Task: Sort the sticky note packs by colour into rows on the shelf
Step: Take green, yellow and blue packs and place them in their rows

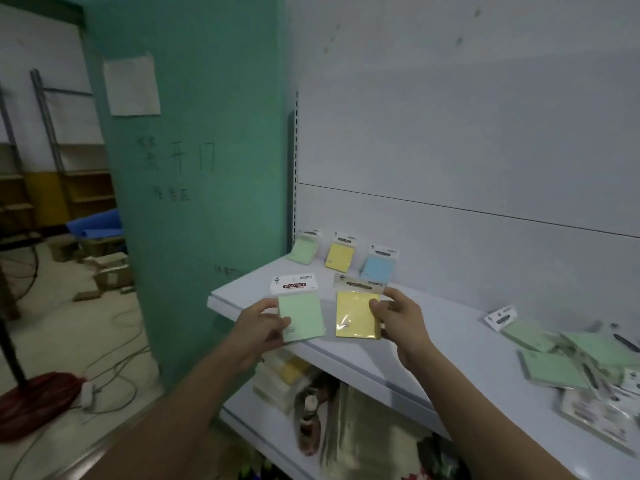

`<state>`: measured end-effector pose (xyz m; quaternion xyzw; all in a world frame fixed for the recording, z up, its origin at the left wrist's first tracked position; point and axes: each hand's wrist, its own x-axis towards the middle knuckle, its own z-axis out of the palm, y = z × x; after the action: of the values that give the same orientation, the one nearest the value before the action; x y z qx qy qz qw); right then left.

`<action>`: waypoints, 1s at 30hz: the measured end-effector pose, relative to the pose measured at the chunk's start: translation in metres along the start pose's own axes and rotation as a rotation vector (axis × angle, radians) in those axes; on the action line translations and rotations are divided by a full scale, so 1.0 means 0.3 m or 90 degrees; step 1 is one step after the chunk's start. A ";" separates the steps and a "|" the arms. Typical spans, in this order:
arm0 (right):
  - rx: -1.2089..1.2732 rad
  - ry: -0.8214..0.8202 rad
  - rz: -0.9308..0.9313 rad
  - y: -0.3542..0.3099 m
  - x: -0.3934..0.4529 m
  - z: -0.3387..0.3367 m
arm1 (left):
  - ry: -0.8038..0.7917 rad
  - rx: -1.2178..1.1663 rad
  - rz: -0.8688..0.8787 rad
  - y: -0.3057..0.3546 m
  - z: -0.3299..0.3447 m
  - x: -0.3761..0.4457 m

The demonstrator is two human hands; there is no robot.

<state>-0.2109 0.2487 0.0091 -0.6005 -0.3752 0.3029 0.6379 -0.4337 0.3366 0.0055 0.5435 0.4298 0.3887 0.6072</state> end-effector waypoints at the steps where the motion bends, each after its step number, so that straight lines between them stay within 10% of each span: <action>1: 0.002 0.004 0.001 0.008 0.029 0.019 | 0.003 -0.008 0.003 -0.001 -0.014 0.030; 30: -0.136 0.265 -0.024 0.248 0.909 0.335 | -0.213 0.123 0.052 0.044 -0.175 1.205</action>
<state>-0.1450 0.5382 -0.0338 -0.7070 -0.2766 0.1194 0.6398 -0.3647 0.6947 -0.0193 0.6732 0.3360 0.2742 0.5990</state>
